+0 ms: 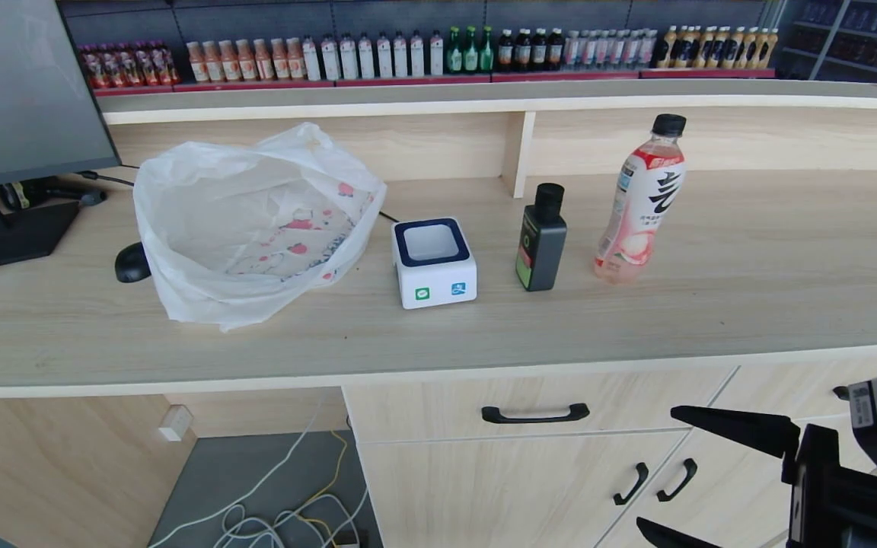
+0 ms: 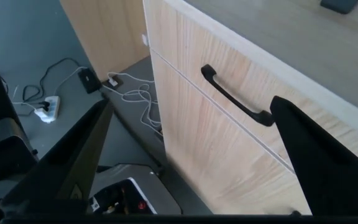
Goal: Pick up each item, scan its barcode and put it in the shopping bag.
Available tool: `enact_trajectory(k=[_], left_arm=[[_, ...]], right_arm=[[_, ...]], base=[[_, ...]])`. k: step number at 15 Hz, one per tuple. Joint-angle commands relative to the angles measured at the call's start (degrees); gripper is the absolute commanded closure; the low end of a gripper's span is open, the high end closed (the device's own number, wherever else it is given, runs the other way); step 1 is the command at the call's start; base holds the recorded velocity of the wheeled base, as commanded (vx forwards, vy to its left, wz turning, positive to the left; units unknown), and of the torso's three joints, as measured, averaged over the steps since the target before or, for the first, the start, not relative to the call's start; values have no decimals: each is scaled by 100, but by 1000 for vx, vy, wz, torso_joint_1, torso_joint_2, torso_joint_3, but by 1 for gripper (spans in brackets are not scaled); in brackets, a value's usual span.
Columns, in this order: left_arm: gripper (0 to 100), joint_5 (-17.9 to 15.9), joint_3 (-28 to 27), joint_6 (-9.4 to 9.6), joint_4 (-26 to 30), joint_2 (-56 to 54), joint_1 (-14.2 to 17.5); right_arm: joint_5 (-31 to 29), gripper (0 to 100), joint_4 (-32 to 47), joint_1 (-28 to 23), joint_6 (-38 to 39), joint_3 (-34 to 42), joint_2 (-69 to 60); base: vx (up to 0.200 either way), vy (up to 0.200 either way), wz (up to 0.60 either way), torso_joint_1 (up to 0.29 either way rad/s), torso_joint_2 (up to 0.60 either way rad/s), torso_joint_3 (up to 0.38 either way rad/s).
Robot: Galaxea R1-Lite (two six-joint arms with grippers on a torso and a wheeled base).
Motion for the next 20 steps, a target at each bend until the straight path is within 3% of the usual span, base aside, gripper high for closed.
enact_trajectory(k=[1, 8, 11, 16, 18, 20], left_arm=[[0, 0, 0, -4, 0, -2, 0], [0, 0, 0, -4, 0, -2, 0], [0, 0, 0, -4, 0, -2, 0], [0, 0, 0, -4, 0, -2, -9], [0, 0, 0, -4, 0, -2, 0], [0, 0, 0, -4, 0, -2, -9]], right_arm=[[2, 0, -1, 5, -8, -112, 116], [-25, 0, -53, 14, 1, -701, 555], [-245, 0, -625, 5, 97, -745, 845], [-1493, 0, -1011, 66, 800, -938, 1004], [-1677, 0, -1038, 66, 809, -1132, 1127], [-1976, 0, -1591, 66, 1002, -1299, 1549]], base=[[0, 0, 0, 0, 0, 0], [0, 0, 0, 0, 0, 0], [0, 0, 0, 0, 0, 0], [0, 0, 0, 0, 0, 0], [0, 0, 0, 0, 0, 0], [0, 0, 0, 0, 0, 0]])
